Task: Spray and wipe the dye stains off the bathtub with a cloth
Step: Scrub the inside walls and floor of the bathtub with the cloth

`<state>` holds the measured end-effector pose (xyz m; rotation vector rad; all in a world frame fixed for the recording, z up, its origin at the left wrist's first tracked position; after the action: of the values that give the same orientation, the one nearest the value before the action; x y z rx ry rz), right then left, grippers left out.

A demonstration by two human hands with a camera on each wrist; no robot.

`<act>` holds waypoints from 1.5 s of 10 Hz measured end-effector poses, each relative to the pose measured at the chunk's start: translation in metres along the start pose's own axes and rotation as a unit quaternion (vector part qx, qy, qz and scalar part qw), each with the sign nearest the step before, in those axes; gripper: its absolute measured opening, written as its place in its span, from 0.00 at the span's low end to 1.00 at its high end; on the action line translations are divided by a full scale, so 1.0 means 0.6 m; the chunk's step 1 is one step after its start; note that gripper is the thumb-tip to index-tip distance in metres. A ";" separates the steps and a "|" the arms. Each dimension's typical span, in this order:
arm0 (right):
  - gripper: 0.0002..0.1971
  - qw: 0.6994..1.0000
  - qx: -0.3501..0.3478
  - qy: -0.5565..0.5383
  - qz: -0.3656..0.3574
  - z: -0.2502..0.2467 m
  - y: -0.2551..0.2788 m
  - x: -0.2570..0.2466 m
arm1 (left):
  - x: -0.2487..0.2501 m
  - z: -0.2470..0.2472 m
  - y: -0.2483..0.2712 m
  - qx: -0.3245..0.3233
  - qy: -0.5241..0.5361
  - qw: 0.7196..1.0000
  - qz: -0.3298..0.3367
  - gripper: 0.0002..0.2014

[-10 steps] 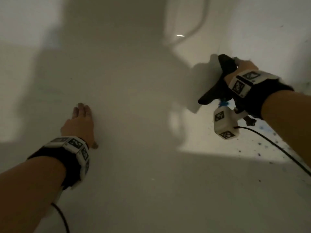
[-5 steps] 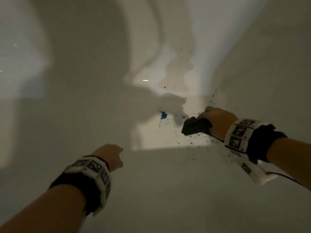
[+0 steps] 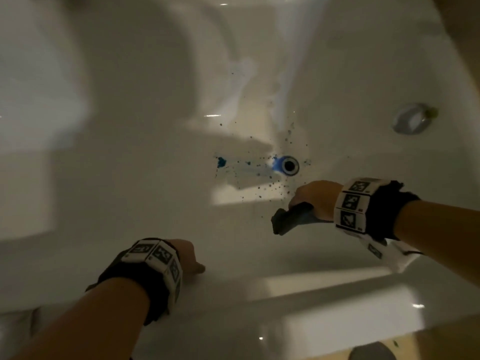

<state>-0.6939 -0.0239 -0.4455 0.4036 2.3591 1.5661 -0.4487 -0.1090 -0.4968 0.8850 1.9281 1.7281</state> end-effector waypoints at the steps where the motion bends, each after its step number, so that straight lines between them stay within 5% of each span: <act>1: 0.18 0.998 0.017 0.040 -0.034 0.005 -0.015 0.035 | 0.030 -0.029 -0.020 -0.008 0.035 0.999 -0.014 0.22; 2: 0.17 0.997 -0.032 0.049 -0.055 0.037 -0.010 0.089 | 0.080 -0.035 -0.033 -0.061 0.068 0.996 -0.024 0.21; 4: 0.24 0.984 -0.123 0.035 -0.126 0.078 0.032 0.160 | 0.141 -0.066 -0.015 -0.014 -0.023 0.999 -0.041 0.20; 6: 0.26 0.957 -0.159 0.008 -0.244 0.085 0.005 0.085 | 0.105 -0.062 -0.047 -0.129 0.035 0.991 -0.011 0.17; 7: 0.27 0.941 -0.185 0.005 -0.283 0.093 -0.042 0.039 | 0.083 -0.077 -0.083 -0.137 0.084 0.987 0.002 0.20; 8: 0.27 0.928 -0.213 0.010 -0.305 0.106 -0.091 0.006 | 0.076 -0.118 -0.120 -0.011 0.109 0.992 -0.060 0.22; 10: 0.29 0.916 -0.206 0.071 -0.336 0.126 -0.186 -0.032 | 0.073 -0.154 -0.215 0.099 0.100 0.988 -0.057 0.21; 12: 0.31 0.968 -0.192 -0.114 -0.112 0.178 -0.323 -0.041 | 0.058 -0.120 -0.315 0.072 0.103 0.990 -0.065 0.22; 13: 0.35 0.976 -0.181 -0.103 -0.064 0.197 -0.388 -0.023 | 0.055 -0.092 -0.345 0.028 0.081 0.994 -0.067 0.23; 14: 0.31 0.987 -0.137 -0.036 -0.072 0.217 -0.447 -0.005 | 0.055 -0.069 -0.368 -0.029 0.055 0.995 -0.080 0.24; 15: 0.27 0.988 -0.087 0.059 -0.117 0.224 -0.485 -0.009 | 0.046 -0.069 -0.388 -0.020 0.045 0.995 -0.083 0.27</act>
<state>-0.6599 -0.0207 -0.7643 -0.0053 2.2318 1.7025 -0.5398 -0.1280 -0.7156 0.6245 1.9560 1.7284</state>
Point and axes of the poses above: each hand's wrist, its own y-axis away from the middle knuckle, its own z-axis out of the palm, x = y × z, the point moved 4 cm from there along -y, towards the middle knuckle, and after that the axes turned 1 degree about y, right-handed, at the moved point
